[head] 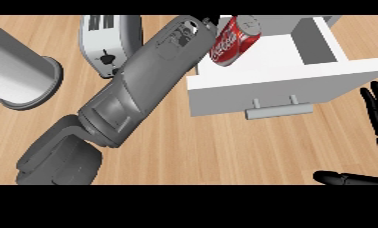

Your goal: Pick up the can, place it into the drawer and close the drawer

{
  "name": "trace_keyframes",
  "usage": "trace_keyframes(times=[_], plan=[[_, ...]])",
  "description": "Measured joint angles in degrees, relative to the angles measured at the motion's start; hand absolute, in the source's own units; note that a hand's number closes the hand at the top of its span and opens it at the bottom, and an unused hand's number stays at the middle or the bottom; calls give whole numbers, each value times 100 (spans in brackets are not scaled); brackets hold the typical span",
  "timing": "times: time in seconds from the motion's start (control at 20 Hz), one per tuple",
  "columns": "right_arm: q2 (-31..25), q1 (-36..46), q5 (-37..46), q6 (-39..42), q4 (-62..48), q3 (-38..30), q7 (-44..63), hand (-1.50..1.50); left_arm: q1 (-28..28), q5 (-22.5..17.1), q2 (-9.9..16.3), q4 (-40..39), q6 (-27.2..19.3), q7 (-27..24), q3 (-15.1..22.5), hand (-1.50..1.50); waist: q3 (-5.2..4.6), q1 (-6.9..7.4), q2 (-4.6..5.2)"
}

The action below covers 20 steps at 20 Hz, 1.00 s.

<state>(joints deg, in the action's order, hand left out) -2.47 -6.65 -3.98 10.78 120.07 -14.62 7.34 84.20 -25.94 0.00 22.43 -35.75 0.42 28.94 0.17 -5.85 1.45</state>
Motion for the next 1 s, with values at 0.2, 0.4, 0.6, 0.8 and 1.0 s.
trace_keyframes(times=[0.2, 0.4, 0.6, 0.8, 1.0], plan=[[11, 24, 26, -16, 112, 68, 73, -150, 19, -63, 1, -129, -21, -102, 181, 150, 0, -60, 13], [-59, 98, -13, 47, 54, 55, 49, -150, -99, -157, 0, -138, -257, -145, 397, -150, 2, -135, 27], [-72, 84, -15, 69, 78, 61, 33, -150, -180, -256, 1, -197, -437, -177, 529, -150, 2, -165, 34], [-79, 32, -79, 109, 172, 66, 68, -150, -179, -350, 1, -240, -635, -260, 585, -150, 0, -188, 38], [-53, 94, -14, 40, 223, 107, 108, -150, -204, -467, 1, -255, -728, -339, 618, -150, -1, -170, 41]])
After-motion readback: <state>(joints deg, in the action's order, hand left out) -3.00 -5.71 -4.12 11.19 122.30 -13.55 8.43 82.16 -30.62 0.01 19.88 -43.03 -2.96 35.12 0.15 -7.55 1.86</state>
